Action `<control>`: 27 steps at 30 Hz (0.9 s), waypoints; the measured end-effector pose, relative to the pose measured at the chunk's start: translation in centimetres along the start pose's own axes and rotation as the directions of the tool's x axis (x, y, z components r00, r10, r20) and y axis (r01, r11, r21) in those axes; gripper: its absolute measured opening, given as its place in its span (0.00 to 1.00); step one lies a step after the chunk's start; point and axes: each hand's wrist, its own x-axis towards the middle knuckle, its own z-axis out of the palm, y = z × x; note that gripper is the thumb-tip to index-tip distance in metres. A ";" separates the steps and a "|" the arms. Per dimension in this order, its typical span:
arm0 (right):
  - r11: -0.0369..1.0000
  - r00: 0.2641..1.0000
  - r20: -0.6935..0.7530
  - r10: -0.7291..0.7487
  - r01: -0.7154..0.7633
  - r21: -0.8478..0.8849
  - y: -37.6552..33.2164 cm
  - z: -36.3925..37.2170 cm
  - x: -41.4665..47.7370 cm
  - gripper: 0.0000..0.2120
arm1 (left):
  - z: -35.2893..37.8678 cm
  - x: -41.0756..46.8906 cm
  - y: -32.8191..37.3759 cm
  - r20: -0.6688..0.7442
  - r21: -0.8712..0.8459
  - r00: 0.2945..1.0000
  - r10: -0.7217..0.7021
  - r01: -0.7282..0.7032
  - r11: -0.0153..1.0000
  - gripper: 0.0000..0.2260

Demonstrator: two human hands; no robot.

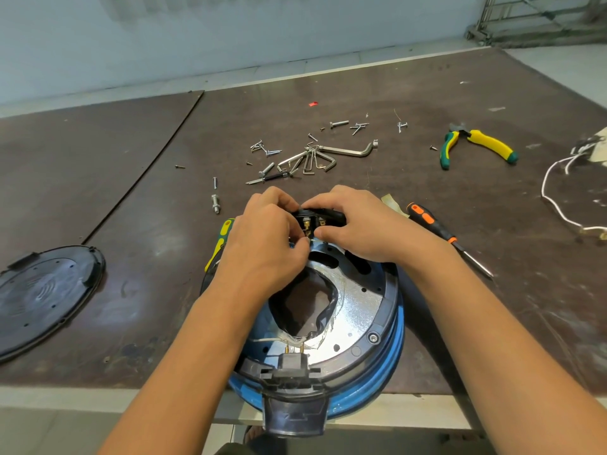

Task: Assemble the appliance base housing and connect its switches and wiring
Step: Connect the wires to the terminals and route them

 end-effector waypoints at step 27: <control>0.985 0.994 -0.073 -0.079 0.067 -0.159 -0.7 0.1 0.7 0.18 | 0.1 0.3 -0.1 0.001 0.019 1.000 0.024 -0.024 1.000 0.04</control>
